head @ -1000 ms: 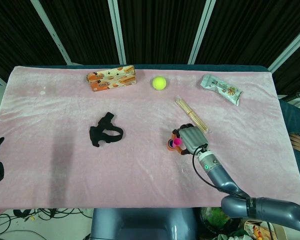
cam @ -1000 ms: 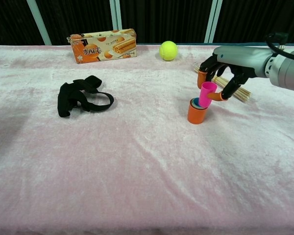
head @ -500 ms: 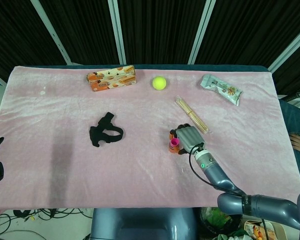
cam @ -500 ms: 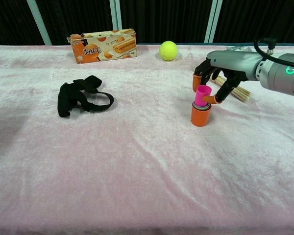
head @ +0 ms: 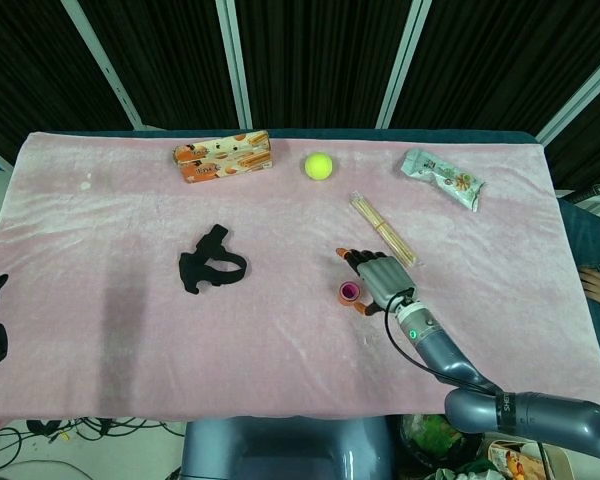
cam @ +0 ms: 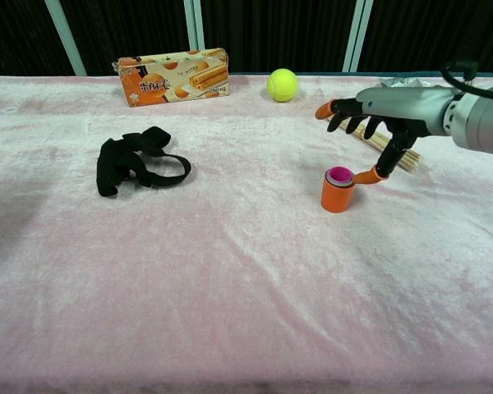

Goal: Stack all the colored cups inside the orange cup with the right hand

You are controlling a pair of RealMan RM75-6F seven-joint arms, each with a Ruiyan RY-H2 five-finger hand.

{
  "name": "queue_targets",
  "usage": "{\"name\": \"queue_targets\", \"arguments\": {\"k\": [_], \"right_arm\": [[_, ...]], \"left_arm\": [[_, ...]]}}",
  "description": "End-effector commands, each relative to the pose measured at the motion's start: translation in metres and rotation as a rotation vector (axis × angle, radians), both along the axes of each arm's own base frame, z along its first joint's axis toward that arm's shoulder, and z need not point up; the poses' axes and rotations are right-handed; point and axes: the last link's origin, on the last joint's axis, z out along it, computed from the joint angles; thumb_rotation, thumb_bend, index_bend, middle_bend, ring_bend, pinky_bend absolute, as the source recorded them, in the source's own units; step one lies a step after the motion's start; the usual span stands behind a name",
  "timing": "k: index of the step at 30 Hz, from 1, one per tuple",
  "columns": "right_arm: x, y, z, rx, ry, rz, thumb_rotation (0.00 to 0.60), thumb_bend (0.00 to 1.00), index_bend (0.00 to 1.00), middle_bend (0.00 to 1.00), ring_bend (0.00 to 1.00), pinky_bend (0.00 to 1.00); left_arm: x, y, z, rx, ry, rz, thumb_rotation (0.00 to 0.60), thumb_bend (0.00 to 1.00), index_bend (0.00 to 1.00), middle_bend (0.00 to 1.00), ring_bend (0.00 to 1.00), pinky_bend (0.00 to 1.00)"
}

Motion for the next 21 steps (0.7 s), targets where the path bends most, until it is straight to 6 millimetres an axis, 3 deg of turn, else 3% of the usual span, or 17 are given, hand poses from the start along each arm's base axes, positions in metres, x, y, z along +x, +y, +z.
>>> {"name": "queue_targets", "arguments": {"k": [1,6,10,17,21], "right_arm": [[-0.004,0.002,0.025,-0.048,0.001,-0.007,0.600,0.17,0.06,0.09,0.14,0.21],[-0.034,0.018,0.074,-0.196,0.045,-0.014,0.600,0.17,0.05,0.08,0.14,0.21],[-0.071,0.053,0.108,-0.340,0.077,-0.039,0.600,0.17,0.04,0.07,0.14,0.21],[-0.121,0.122,0.134,-0.494,0.066,-0.164,0.600,0.17,0.03,0.07,0.14,0.21],[-0.128,0.136,0.131,-0.501,0.067,-0.167,0.600,0.17,0.03,0.07,0.14,0.21]], "left_arm": [[0.000,0.000,0.000,0.001,-0.001,-0.002,0.600,0.70,0.07,0.01,0.00,0.03],[0.002,-0.001,0.001,0.006,-0.005,-0.009,0.600,0.70,0.07,0.01,0.00,0.03],[0.004,-0.001,0.000,0.006,-0.008,-0.019,0.600,0.70,0.07,0.01,0.00,0.03],[0.008,-0.002,0.001,0.012,-0.014,-0.033,0.600,0.70,0.07,0.01,0.00,0.03],[0.009,-0.003,0.001,0.009,-0.021,-0.034,0.600,0.70,0.07,0.01,0.00,0.03]]}}
